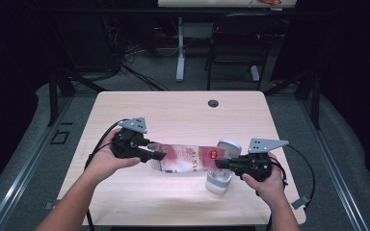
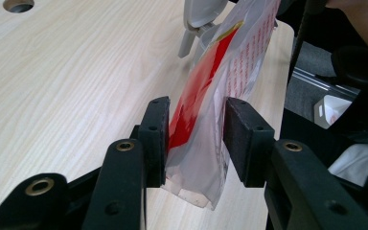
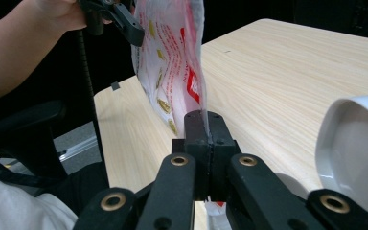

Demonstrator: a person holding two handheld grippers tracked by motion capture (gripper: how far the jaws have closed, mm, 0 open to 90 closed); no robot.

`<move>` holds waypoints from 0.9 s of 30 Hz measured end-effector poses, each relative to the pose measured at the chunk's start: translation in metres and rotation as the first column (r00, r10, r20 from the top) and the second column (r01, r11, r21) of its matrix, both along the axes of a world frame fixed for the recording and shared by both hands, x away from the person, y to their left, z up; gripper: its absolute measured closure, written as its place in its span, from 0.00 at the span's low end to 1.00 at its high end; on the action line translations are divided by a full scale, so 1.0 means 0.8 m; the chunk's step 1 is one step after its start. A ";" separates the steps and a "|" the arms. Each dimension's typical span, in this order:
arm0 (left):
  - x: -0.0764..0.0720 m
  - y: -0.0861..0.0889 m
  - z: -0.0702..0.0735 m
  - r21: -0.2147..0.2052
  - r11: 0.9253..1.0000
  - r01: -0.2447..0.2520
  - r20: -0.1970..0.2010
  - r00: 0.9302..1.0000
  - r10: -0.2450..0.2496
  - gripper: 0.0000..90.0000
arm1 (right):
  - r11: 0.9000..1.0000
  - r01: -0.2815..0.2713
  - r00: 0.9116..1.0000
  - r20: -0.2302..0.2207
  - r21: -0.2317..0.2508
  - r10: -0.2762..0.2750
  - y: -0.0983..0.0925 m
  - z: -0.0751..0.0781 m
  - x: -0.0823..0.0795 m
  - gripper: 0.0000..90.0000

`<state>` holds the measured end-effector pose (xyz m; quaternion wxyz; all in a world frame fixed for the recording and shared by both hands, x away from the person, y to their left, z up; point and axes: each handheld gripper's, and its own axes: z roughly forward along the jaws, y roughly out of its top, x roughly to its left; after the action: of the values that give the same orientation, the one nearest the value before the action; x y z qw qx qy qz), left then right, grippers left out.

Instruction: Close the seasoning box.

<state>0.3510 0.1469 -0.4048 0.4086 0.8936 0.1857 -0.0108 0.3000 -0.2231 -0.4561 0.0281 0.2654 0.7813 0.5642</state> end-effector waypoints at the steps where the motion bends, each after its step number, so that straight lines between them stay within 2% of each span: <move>1: 0.000 0.000 0.000 0.000 1.000 0.000 0.000 1.000 0.000 0.69 | 1.000 0.003 1.000 0.002 -0.007 -0.003 -0.001 0.000 0.000 1.00; 4: 0.001 -0.003 -0.003 0.016 1.000 -0.005 0.009 1.000 0.005 0.69 | 1.000 0.014 1.000 0.003 -0.011 -0.014 -0.003 -0.001 0.001 1.00; 5: 0.001 -0.006 -0.005 0.043 0.999 -0.017 0.018 1.000 0.016 0.69 | 1.000 0.017 1.000 0.003 -0.023 -0.017 -0.004 -0.002 0.001 1.00; 6: 0.002 -0.006 -0.007 0.026 1.000 -0.006 0.005 1.000 0.006 0.69 | 1.000 0.017 1.000 -0.002 -0.022 -0.017 -0.005 -0.004 0.001 1.00; 9: 0.002 -0.007 -0.005 0.032 0.999 -0.018 0.015 1.000 0.017 0.70 | 1.000 0.017 1.000 -0.009 -0.008 -0.018 -0.008 -0.005 0.002 1.00; 10: 0.003 -0.007 -0.005 0.018 1.000 -0.009 0.013 1.000 0.009 0.70 | 1.000 0.018 1.000 -0.009 -0.009 -0.018 -0.008 -0.005 0.002 1.00; 12: 0.002 -0.007 -0.003 0.022 1.000 -0.007 0.014 1.000 0.007 0.70 | 1.000 0.015 1.000 -0.013 -0.005 -0.015 -0.009 -0.005 0.002 1.00; 13: 0.002 -0.007 -0.002 0.038 0.999 -0.018 0.026 1.000 0.017 0.70 | 1.000 0.014 1.000 -0.014 -0.003 -0.014 -0.009 -0.006 0.002 1.00; 14: 0.002 -0.005 0.002 0.032 0.999 -0.026 0.028 0.999 0.025 0.70 | 1.000 0.016 1.000 -0.016 -0.001 -0.016 -0.009 -0.006 0.003 1.00; 15: 0.003 -0.004 0.003 0.015 1.000 -0.011 0.021 1.000 0.011 0.70 | 1.000 0.015 1.000 -0.016 -0.003 -0.015 -0.010 -0.006 0.003 1.00; 21: 0.002 -0.001 0.014 0.040 0.999 -0.012 0.045 0.999 0.010 0.76 | 1.000 0.018 1.000 -0.016 -0.001 -0.018 -0.008 -0.005 0.004 1.00; 27: 0.001 -0.001 0.011 0.062 0.998 -0.011 0.058 0.998 0.008 0.81 | 1.000 0.023 1.000 -0.022 0.008 -0.023 -0.007 -0.004 0.005 1.00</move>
<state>0.3518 0.1462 -0.3959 0.3858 0.9049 0.1784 0.0226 0.3040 -0.2290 -0.4593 0.0251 0.2805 0.7762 0.5641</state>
